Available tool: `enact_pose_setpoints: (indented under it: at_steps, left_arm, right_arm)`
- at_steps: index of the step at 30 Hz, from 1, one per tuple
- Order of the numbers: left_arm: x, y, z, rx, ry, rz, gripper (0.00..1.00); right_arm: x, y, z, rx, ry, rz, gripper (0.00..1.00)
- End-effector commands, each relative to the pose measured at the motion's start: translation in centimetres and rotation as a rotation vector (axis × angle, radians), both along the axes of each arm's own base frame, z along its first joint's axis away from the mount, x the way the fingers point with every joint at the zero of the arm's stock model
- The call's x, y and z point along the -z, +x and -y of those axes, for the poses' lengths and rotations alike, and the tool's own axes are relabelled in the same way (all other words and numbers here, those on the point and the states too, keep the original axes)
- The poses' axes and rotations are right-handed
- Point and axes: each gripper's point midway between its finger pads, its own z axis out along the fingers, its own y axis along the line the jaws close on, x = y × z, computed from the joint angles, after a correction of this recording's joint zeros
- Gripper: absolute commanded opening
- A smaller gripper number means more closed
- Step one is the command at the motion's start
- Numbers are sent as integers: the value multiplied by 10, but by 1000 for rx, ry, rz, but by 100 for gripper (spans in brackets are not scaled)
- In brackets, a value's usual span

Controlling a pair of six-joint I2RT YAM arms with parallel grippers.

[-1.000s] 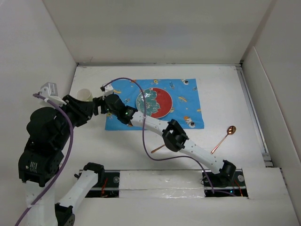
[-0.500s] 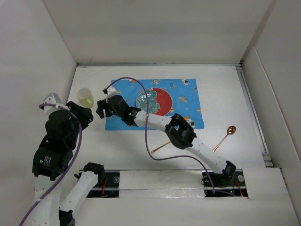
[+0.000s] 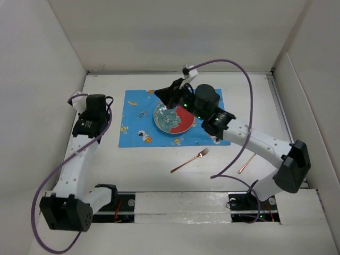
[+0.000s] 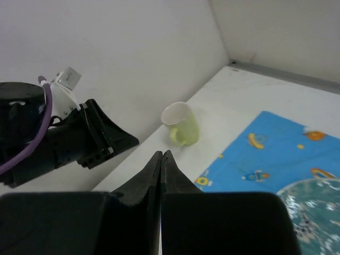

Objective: Set the dinner table for one person

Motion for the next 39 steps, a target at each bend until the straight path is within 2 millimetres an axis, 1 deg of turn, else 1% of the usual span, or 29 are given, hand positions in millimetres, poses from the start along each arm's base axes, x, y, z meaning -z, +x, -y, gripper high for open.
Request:
enact_pose_setpoints:
  at_steps: [1,2,3,4,5,6,7,8,9,10,12,14,15,16,20,21,22,23,24,27,28,30,31,32,33,36,37,38,39]
  left_arm:
    - [-16,26,-40,-131,0,91,26]
    - [-8,38,-55,-149,-13,67,29]
    - [-8,38,-55,-149,-13,67,32]
    - [-5,40,-76,-198,-4,46,34]
    - [-2,43,-87,-216,2,38,37]
    - [-5,46,-96,-229,5,36,42]
    - [13,50,-107,-224,-7,-27,44]
    - [18,54,-110,-214,-7,-53,47]
    - [16,61,-111,-206,-5,-59,48]
    - [32,66,-112,-202,-9,-112,48]
    - [37,74,-114,-187,0,-132,48]
    - [53,88,-115,-153,1,-162,48]
    - [46,92,-116,-153,4,-144,48]
    - [60,95,-114,-138,-12,-193,48]
    - [69,103,-121,-141,15,-227,48]
    - [69,103,-127,-155,22,-232,48]
    - [77,105,-126,-149,15,-252,48]
    - [79,106,-127,-147,15,-255,48]
    - [80,107,-131,-154,15,-254,48]
    - [80,118,-132,-132,20,-239,47]
    - [89,119,-132,-125,17,-266,47]
    - [92,124,-133,-119,18,-278,45]
    - [99,126,-134,-116,15,-293,44]
    - [102,126,-134,-116,14,-296,42]
    - [105,127,-134,-113,12,-301,39]
    - [112,133,-133,-100,6,-298,36]
    - [116,135,-132,-93,2,-299,34]
    - [117,137,-132,-89,0,-298,31]
    - [117,138,-132,-86,1,-295,16]
  right_arm:
    - [61,5,27,26,-136,-108,0]
    - [70,0,44,24,-152,-130,0]
    - [70,0,44,24,-152,-130,0]
    - [75,4,52,36,-161,-141,0]
    - [80,-3,57,27,-170,-150,0]
    - [83,0,63,37,-174,-156,0]
    - [84,2,67,42,-176,-158,2]
    - [88,-1,68,34,-191,-170,3]
    - [87,-1,68,34,-196,-170,4]
    - [87,-1,68,34,-203,-166,6]
    - [82,-4,69,26,-204,-159,8]
    - [80,-7,70,16,-212,-154,9]
    - [80,-7,71,16,-211,-153,9]
    - [79,-7,71,16,-215,-147,9]
    - [85,-9,71,4,-236,-160,9]
    - [86,-10,70,0,-237,-162,9]
    - [88,-9,69,-3,-239,-167,9]
    - [90,-11,69,-13,-244,-173,9]
    - [89,-12,68,-19,-244,-173,9]
    - [94,-14,67,-32,-255,-185,9]
    - [94,-14,67,-32,-254,-187,9]
    - [96,-14,68,-29,-262,-195,9]
    - [97,-14,68,-27,-263,-199,9]
    - [97,-13,69,-21,-264,-199,9]
    - [96,-13,69,-18,-264,-199,10]
    - [90,-10,70,-4,-256,-187,13]
    - [95,-11,72,-2,-275,-205,13]
    - [96,-11,73,2,-281,-210,13]
    - [96,-11,73,4,-282,-214,15]
